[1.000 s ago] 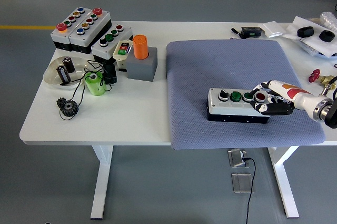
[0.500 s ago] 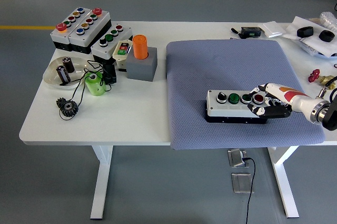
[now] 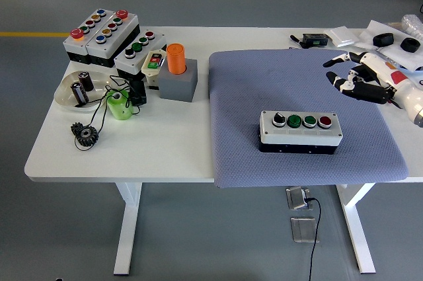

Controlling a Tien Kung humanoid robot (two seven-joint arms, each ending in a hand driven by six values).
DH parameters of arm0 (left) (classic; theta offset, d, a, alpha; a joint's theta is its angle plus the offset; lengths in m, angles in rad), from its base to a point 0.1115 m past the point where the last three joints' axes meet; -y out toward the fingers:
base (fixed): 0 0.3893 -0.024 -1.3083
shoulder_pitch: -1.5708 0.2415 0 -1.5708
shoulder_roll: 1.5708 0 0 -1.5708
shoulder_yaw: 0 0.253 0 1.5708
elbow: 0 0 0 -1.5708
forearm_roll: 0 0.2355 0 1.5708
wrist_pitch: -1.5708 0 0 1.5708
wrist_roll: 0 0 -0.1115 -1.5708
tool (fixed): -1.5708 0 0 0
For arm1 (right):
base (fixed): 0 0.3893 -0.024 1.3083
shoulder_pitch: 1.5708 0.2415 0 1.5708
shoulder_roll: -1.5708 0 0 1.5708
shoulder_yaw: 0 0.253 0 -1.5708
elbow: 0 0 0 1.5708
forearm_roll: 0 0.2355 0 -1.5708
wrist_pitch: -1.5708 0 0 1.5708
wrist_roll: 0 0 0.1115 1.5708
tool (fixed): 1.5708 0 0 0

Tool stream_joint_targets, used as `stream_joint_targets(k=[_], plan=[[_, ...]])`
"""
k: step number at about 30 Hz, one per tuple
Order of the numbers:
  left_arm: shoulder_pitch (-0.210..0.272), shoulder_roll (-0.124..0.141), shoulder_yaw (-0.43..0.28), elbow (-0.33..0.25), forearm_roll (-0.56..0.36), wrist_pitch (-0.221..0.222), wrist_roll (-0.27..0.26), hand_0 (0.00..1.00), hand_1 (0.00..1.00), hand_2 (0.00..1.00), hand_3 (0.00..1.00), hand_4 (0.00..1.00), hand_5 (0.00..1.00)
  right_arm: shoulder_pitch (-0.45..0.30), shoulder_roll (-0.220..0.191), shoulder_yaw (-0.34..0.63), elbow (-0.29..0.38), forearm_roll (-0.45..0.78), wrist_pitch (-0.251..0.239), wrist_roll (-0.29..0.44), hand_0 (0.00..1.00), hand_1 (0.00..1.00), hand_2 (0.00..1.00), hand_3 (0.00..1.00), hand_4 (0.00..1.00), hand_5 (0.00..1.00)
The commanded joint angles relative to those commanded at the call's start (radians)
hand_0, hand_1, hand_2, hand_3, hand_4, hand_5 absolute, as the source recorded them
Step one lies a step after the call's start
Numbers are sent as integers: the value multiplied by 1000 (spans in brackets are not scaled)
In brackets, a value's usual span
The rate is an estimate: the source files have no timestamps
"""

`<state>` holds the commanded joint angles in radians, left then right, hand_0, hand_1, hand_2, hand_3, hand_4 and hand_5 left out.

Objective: Pick up the button,place it on the desk,press the button,press the button

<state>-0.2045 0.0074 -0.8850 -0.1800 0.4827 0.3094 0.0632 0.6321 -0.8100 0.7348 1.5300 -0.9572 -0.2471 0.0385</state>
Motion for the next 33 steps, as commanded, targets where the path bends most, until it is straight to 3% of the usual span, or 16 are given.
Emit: stream_joint_targets(k=[1, 2, 7, 8, 13, 14, 25, 33], plan=[[0, 0, 0, 0, -1, 0, -1, 673, 707, 719, 532, 373, 998, -8, -1, 15, 1, 36, -9, 17, 434, 305, 412, 848, 622, 588], [-1, 0, 0, 0, -2, 0, -1, 673, 707, 719, 531, 374, 998, -15, -2, 34, 1, 81, -20, 42, 571, 516, 610, 880, 619, 570], [-6, 1, 0, 0, -7, 0, -2, 673, 707, 719, 531, 374, 998, -37, -7, 85, -2, 276, -36, 95, 571, 516, 610, 880, 619, 570], [-6, 1, 0, 0, -8, 0, -2, 673, 708, 718, 531, 375, 998, -41, -8, 92, -1, 314, -37, 101, 629, 572, 691, 889, 615, 557], [-9, 1, 1, 0, -16, 1, -5, 673, 708, 718, 531, 375, 998, -73, -10, 140, 3, 516, -49, 138, 629, 572, 691, 889, 615, 557], [-9, 1, 1, 0, -16, 1, -5, 673, 708, 719, 531, 374, 997, -75, -11, 144, 3, 554, -51, 141, 683, 640, 779, 900, 608, 531], [-15, 0, 0, 0, -15, 0, -4, 673, 708, 720, 531, 374, 998, -115, -18, 235, 1, 1010, -69, 198, 713, 680, 838, 902, 607, 512], [-25, 0, 1, 0, -15, -6, -7, 673, 710, 719, 530, 372, 996, -140, -30, 274, 4, 1127, -67, 198, 714, 675, 828, 890, 605, 487]])
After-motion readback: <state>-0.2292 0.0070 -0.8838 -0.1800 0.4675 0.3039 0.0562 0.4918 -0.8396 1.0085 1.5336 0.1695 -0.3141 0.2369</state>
